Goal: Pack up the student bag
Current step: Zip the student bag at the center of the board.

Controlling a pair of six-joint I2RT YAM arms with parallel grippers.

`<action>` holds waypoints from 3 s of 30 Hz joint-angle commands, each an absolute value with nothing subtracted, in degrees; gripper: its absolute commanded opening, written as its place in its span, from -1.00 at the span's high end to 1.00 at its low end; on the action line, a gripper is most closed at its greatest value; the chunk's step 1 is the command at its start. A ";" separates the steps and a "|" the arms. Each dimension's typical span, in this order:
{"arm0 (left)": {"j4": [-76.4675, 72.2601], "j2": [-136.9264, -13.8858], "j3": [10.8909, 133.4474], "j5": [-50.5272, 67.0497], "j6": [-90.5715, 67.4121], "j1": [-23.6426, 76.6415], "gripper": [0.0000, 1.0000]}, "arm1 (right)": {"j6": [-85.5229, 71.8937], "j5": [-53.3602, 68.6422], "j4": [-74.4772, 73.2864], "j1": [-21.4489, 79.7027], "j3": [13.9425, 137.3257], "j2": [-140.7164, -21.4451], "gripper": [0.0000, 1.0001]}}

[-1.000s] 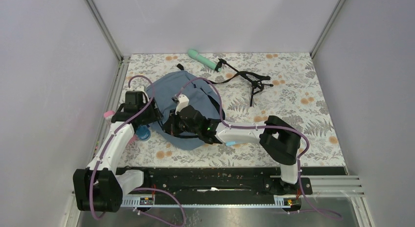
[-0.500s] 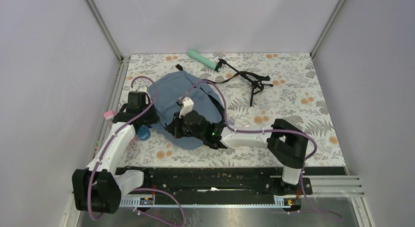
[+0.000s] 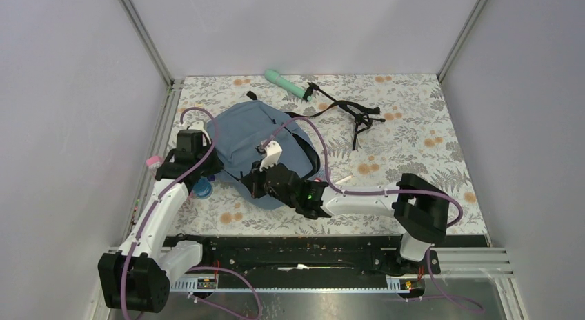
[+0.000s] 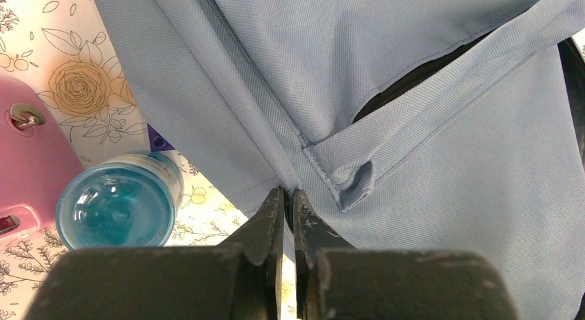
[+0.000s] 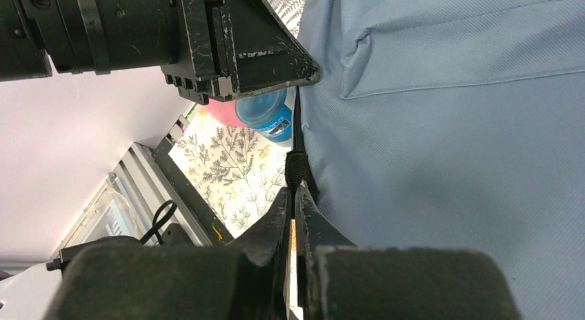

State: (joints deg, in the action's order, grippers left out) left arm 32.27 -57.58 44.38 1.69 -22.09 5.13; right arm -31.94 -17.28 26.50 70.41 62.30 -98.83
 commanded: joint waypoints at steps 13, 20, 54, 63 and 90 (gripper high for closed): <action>29.62 -55.99 45.45 -4.22 -20.92 1.27 1.00 | -27.24 -24.96 30.59 72.20 58.02 -88.01 1.00; 29.39 -55.41 45.31 -4.12 -21.00 0.36 1.00 | -26.01 -27.55 32.40 73.13 55.95 -85.60 1.00; 28.04 -54.14 44.74 2.12 -20.74 0.29 1.00 | -25.28 -7.96 8.57 67.59 79.44 -104.05 0.20; 27.34 -53.96 45.38 1.60 -20.50 0.26 1.00 | -23.44 -11.42 9.60 67.74 75.70 -97.21 1.00; 28.03 -53.80 46.13 -2.29 -20.39 -1.96 1.00 | -23.28 -18.79 9.67 71.60 64.08 -83.67 1.00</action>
State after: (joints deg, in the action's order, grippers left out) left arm 33.04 -54.11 44.34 7.05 -22.57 0.51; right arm -22.96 -16.08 9.45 70.15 64.25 -90.48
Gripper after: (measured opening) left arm 0.021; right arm 0.025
